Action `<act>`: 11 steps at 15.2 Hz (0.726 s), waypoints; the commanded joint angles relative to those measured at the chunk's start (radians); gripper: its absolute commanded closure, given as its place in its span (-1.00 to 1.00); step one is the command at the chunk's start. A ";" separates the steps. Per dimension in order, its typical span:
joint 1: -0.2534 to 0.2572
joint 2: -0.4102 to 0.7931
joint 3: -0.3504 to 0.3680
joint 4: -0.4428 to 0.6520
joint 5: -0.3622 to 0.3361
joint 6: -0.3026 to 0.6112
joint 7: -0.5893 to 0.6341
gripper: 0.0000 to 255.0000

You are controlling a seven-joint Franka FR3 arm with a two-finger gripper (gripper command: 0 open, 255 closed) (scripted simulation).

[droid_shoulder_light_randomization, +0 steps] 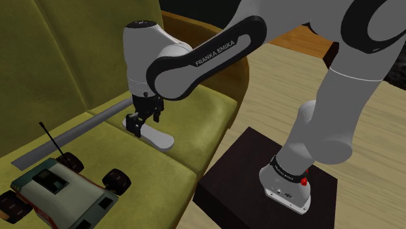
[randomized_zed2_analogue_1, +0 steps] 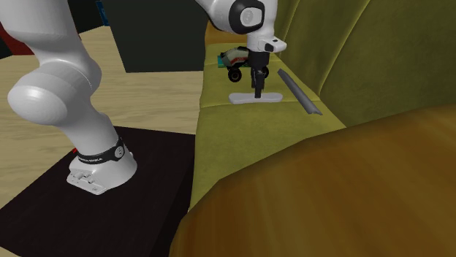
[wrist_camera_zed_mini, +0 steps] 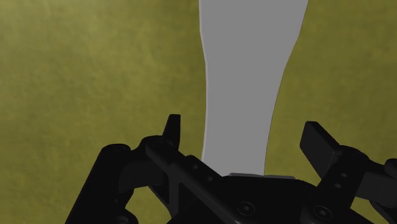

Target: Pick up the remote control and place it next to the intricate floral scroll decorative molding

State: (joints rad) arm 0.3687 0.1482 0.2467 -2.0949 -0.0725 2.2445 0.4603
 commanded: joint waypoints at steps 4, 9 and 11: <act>-0.002 -0.053 0.004 0.051 0.020 -0.102 -0.013 -1.00; -0.002 -0.053 0.004 0.051 0.020 -0.102 -0.013 -1.00; -0.002 -0.053 0.004 0.051 0.020 -0.102 -0.013 -1.00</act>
